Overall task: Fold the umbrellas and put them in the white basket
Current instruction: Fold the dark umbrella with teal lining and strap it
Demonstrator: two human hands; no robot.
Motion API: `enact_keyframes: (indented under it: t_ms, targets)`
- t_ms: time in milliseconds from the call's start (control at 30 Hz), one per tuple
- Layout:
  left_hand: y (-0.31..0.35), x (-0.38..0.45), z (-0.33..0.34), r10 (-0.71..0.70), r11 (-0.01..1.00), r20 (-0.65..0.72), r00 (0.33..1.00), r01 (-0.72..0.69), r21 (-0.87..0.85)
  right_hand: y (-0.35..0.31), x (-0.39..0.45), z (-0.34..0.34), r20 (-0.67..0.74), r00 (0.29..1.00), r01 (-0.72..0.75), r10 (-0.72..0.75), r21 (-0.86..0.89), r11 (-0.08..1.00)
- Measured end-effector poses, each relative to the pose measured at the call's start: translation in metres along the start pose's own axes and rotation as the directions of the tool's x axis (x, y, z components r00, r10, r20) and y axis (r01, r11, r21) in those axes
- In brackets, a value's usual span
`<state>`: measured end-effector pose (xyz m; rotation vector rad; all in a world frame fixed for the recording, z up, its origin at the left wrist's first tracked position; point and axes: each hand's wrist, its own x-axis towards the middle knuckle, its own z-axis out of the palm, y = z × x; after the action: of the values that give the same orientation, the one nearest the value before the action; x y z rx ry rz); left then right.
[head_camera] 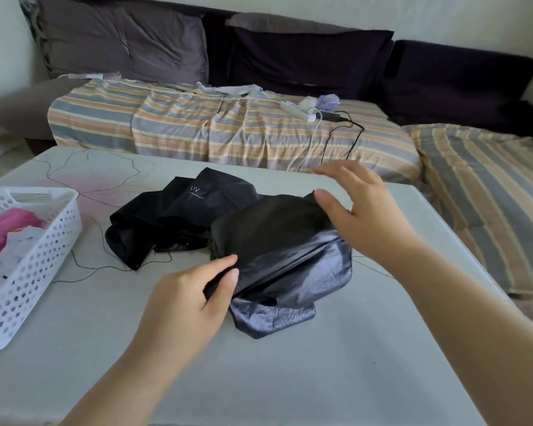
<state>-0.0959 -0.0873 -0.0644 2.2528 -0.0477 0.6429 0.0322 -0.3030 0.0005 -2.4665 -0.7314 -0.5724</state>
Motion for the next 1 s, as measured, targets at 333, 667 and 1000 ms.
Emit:
enact_keyframes:
  t_ms: [333, 667, 1000]
  targets:
    - [0.005, 0.009, 0.008, -0.313, 0.917, -0.031, 0.949, 0.294, -0.269, 0.008, 0.001, -0.004, -0.197, 0.889, -0.416, 0.413, 0.029, 0.909]
    - [0.018, 0.019, 0.027, -0.644, 0.494, 0.168, 0.746, 0.574, -0.653, -0.017, -0.059, 0.061, 0.102, 0.816, -0.574, 0.569, 0.037, 0.818]
    - [0.026, 0.023, 0.038, -0.634, 0.162, 0.474, 0.61, 0.705, -0.69, -0.051, -0.06, 0.054, -0.007, 0.957, -0.271, 0.289, 0.325, 0.906]
